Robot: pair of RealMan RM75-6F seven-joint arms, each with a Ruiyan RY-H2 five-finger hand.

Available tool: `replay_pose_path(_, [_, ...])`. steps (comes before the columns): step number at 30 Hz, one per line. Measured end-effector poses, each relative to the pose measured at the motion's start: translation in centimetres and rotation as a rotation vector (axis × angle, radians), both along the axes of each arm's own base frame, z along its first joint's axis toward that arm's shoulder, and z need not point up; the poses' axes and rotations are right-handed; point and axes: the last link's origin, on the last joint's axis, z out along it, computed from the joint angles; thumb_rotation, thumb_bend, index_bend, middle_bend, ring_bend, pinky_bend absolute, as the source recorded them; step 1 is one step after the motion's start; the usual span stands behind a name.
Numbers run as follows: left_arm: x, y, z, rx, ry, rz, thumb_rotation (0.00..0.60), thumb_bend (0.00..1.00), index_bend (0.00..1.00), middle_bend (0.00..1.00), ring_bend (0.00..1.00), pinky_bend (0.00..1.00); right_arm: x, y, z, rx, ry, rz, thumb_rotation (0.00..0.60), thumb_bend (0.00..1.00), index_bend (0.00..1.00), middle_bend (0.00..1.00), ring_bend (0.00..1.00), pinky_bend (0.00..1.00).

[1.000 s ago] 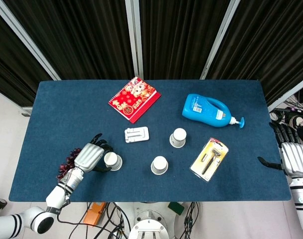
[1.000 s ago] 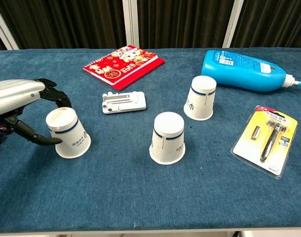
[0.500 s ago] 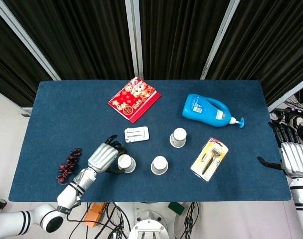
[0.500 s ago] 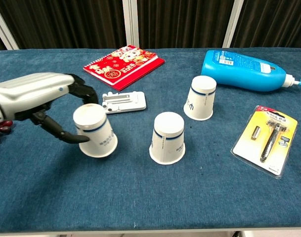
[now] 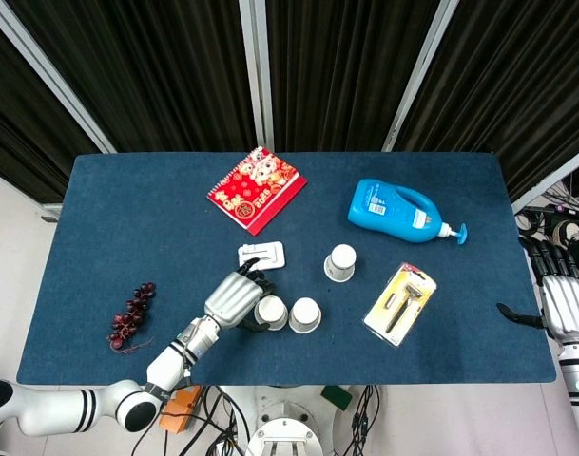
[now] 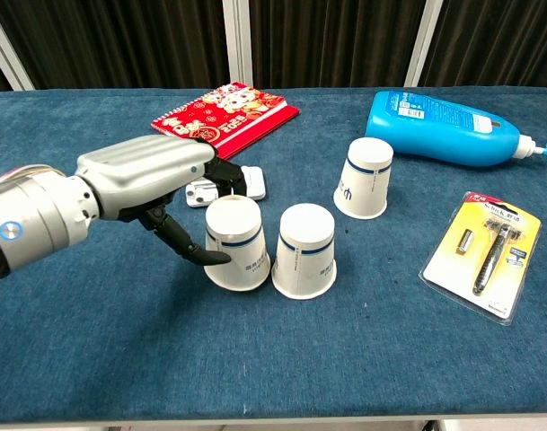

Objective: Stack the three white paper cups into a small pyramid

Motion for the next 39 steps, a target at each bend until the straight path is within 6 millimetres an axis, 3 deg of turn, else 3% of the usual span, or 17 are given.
replay_pose_path(9, [-0.1,0.1,-0.5,0.018,0.034,0.000,0.482,0.06,0.30,0.40,0.21,0.11,0.5,-1.2,-1.2,0.078,0.037,0.010,0.600,0.28,0.00,0.10,0.00,0.00])
replay_pose_path(17, [-1.2,0.2,1.7,0.087,0.013,0.026,0.429,0.03,0.25,0.35,0.18,0.11,4.1,-5.6,-4.4,0.218,0.100,0.104,0.600,0.28,0.08,0.12,0.00,0.02])
replay_pose_path(21, [-3.4,0.5,4.6,0.176,0.001,0.077,0.429,0.03,0.25,0.35,0.18,0.11,6.8,-8.0,-7.6,0.310,0.112,0.173,0.600,0.28,0.13,0.17,0.00,0.03])
replay_pose_path(28, [-8.9,-0.1,9.8,0.308,-0.011,0.217,0.426,0.03,0.25,0.35,0.18,0.10,10.8,-11.2,-13.2,0.436,0.166,0.253,0.600,0.34,0.16,0.17,0.00,0.04])
replay_pose_path(34, [-12.6,-1.4,11.9,0.365,-0.037,0.314,0.422,0.03,0.25,0.35,0.18,0.09,13.0,-13.2,-16.3,0.481,0.219,0.283,0.600,0.38,0.18,0.17,0.01,0.04])
replay_pose_path(39, [-14.2,-2.0,12.6,0.391,-0.050,0.351,0.427,0.03,0.25,0.35,0.18,0.09,14.3,-14.4,-17.8,0.494,0.245,0.300,0.600,0.42,0.24,0.19,0.03,0.06])
